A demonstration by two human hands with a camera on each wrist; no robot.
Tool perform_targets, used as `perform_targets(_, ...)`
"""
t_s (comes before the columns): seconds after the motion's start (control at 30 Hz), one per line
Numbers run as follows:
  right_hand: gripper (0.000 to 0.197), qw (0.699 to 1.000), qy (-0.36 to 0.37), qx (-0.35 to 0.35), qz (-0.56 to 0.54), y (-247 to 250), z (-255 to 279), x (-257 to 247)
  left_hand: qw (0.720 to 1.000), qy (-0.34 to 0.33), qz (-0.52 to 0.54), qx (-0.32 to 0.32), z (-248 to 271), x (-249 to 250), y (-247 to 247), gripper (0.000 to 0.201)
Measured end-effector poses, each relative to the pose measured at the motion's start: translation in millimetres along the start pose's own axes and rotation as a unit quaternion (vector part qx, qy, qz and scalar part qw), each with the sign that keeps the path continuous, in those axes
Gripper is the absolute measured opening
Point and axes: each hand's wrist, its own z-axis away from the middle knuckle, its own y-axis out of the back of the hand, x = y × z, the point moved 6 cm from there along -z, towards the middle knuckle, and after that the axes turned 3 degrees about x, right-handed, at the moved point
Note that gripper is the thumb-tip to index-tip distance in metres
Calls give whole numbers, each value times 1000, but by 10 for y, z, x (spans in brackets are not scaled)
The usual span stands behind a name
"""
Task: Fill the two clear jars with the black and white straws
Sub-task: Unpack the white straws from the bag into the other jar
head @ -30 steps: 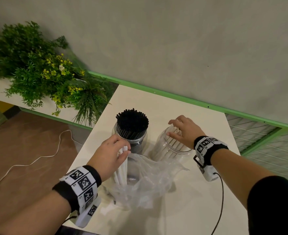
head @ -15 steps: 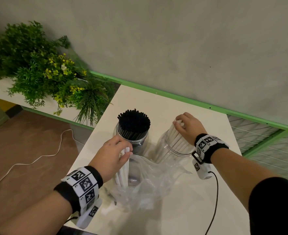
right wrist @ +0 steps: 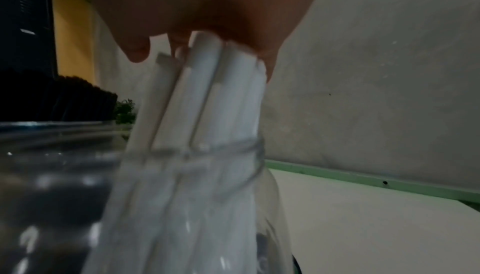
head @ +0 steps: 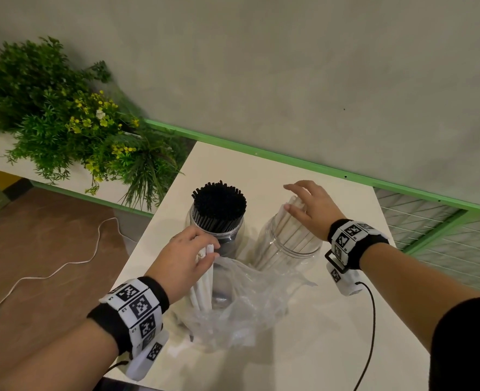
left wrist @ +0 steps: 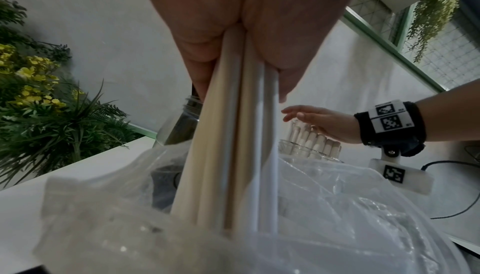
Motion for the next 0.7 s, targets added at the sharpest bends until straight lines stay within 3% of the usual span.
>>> perform_targets(0.1,63,999,16,41,16,224,-26,-171,1000,-6,0,-3,-6,-4,-8,19)
perform_targets(0.2,54,997,46,57,-15,469,-28,-556,1000,-6,16,-5,2,-20,17,31)
perform_targets(0.33,50,990,56,-39,-125,417,180,-1165,995,40,89,-23,42,-111,80,64)
perform_targets(0.47,77,943,-39,-180,-278,-155,582,-1493,966,110,229,-40,160,-288,103,85)
perform_targets(0.57,80,907,-55,-213,-359,-538,729,-1618,938,150,308,-42,265,-349,72,82)
perform_targets(0.7,62,905,-42,-173,-386,-774,750,-1768,947,159,278,-35,364,-353,39,58)
